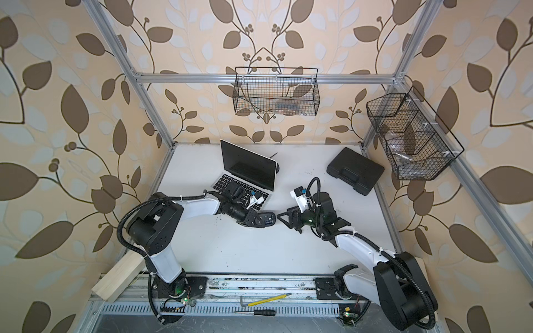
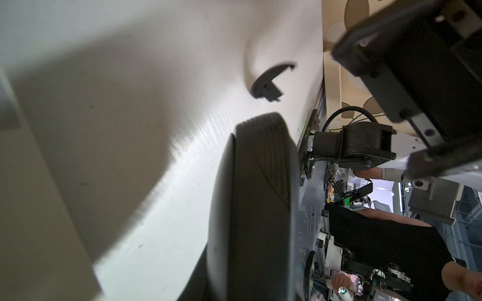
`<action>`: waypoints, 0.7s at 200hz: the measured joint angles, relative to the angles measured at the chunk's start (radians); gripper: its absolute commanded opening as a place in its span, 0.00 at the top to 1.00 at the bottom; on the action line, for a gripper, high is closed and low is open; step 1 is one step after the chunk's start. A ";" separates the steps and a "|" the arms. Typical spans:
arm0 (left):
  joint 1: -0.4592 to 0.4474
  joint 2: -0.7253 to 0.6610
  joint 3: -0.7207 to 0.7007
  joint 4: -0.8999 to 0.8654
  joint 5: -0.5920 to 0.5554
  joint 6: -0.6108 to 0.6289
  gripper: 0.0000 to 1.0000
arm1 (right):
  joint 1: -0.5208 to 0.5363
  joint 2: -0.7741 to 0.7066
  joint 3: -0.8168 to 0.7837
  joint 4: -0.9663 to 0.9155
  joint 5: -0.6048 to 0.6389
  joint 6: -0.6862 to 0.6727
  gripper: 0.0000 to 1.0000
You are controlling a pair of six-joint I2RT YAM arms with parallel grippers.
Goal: Insert the wireless mouse receiver into the laptop
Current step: Remove the lid from the mouse, then take out the USB plug from the mouse.
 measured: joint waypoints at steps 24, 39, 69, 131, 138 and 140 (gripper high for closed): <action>0.000 0.002 0.000 -0.009 0.000 0.000 1.00 | 0.049 0.069 0.000 0.081 -0.009 0.070 0.49; 0.000 0.002 0.000 -0.011 0.000 0.000 1.00 | 0.071 0.124 0.001 0.114 -0.011 0.099 0.53; 0.000 0.002 0.000 -0.014 0.001 0.000 1.00 | 0.092 0.217 0.020 0.154 -0.018 0.131 0.56; 0.000 0.002 0.000 -0.014 0.000 -0.013 1.00 | 0.094 0.293 0.072 0.190 -0.024 0.132 0.60; 0.000 0.002 0.000 -0.014 0.000 -0.023 1.00 | 0.094 0.299 0.072 0.193 -0.024 0.132 0.60; 0.000 0.002 0.000 -0.014 0.000 -0.025 1.00 | 0.095 0.301 0.072 0.194 -0.024 0.133 0.60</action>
